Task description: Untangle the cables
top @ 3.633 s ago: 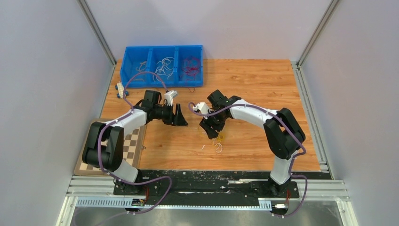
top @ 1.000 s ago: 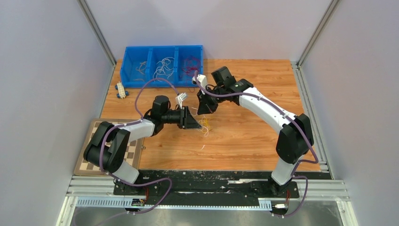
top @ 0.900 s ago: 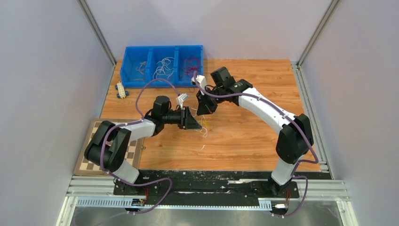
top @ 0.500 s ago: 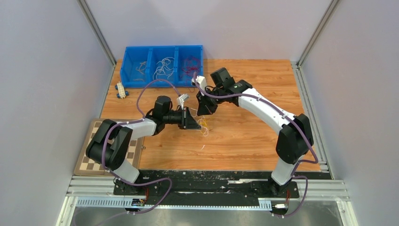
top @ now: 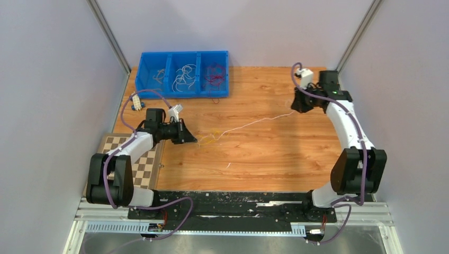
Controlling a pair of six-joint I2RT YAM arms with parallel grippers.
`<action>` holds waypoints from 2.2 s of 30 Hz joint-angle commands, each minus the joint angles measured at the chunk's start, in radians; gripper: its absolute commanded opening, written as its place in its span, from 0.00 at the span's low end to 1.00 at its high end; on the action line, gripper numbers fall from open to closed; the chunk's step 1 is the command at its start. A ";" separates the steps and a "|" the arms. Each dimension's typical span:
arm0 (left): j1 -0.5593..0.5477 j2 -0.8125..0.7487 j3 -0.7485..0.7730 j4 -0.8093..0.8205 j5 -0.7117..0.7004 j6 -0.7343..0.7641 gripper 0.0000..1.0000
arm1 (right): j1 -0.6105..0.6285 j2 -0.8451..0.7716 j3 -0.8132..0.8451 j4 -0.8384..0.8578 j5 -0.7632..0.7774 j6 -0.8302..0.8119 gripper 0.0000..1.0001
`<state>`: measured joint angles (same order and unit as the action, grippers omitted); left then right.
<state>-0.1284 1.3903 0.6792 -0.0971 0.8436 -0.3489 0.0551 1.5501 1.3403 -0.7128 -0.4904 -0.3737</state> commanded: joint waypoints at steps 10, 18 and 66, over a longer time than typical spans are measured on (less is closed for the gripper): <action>0.240 -0.024 0.179 -0.501 -0.257 0.359 0.00 | -0.440 -0.036 0.021 -0.027 0.092 -0.247 0.00; 0.281 -0.013 0.174 -0.518 -0.377 0.429 0.00 | -0.632 0.072 0.175 -0.057 0.049 -0.280 0.00; 0.343 0.296 1.295 -0.650 -0.247 0.382 0.00 | -0.152 -0.154 -0.141 -0.131 -0.360 0.001 0.00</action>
<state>0.1925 1.6424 1.8664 -0.7948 0.5499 0.1028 -0.0986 1.4048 1.1904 -0.8745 -0.8387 -0.3878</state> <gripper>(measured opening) 0.006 0.004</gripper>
